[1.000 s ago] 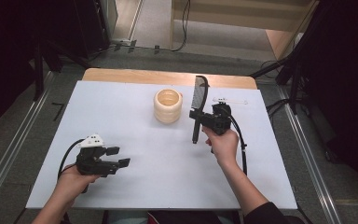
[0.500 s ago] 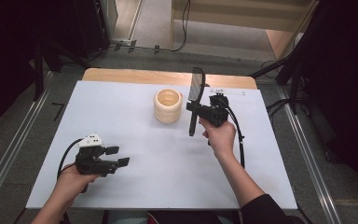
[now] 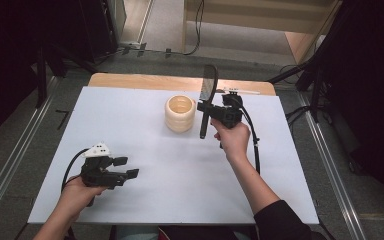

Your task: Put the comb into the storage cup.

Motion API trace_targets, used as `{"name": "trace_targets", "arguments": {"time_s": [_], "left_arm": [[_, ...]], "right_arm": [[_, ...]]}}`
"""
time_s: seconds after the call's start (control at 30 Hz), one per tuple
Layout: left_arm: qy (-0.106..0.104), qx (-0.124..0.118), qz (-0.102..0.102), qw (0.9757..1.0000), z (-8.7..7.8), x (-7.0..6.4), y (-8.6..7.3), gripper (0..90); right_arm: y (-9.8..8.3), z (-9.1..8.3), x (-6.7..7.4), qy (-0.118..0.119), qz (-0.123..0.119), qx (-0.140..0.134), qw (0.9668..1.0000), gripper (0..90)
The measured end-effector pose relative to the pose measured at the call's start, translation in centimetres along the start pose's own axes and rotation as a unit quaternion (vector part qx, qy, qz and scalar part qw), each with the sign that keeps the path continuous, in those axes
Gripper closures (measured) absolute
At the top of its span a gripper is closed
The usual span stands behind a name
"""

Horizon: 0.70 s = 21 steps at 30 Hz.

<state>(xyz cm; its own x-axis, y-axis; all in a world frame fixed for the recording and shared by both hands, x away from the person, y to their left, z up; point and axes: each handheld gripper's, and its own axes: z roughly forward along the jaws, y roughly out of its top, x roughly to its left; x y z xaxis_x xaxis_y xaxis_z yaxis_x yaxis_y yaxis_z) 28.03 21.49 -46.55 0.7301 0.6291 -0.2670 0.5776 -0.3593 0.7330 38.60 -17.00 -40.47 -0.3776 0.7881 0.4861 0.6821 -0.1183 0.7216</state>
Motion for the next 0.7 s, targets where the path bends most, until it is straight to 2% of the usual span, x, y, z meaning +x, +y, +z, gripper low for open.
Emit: {"name": "trace_targets", "arguments": {"time_s": [0.17,0.3,0.7], "left_arm": [[0.001,-0.001,0.0,1.0,0.0,0.0,0.0,31.6],[0.0,0.001,0.0,1.0,0.0,0.0,0.0,31.6],[-0.002,0.0,-0.001,1.0,0.1,0.0,-0.1,31.6]], "right_arm": [[0.6,0.3,0.2,-0.003,-0.003,-0.001,1.0,69.4],[0.9,0.6,0.2,0.008,0.001,-0.001,1.0,69.4],[1.7,1.8,0.7,-0.006,-0.01,0.003,0.9999,69.5]]}}
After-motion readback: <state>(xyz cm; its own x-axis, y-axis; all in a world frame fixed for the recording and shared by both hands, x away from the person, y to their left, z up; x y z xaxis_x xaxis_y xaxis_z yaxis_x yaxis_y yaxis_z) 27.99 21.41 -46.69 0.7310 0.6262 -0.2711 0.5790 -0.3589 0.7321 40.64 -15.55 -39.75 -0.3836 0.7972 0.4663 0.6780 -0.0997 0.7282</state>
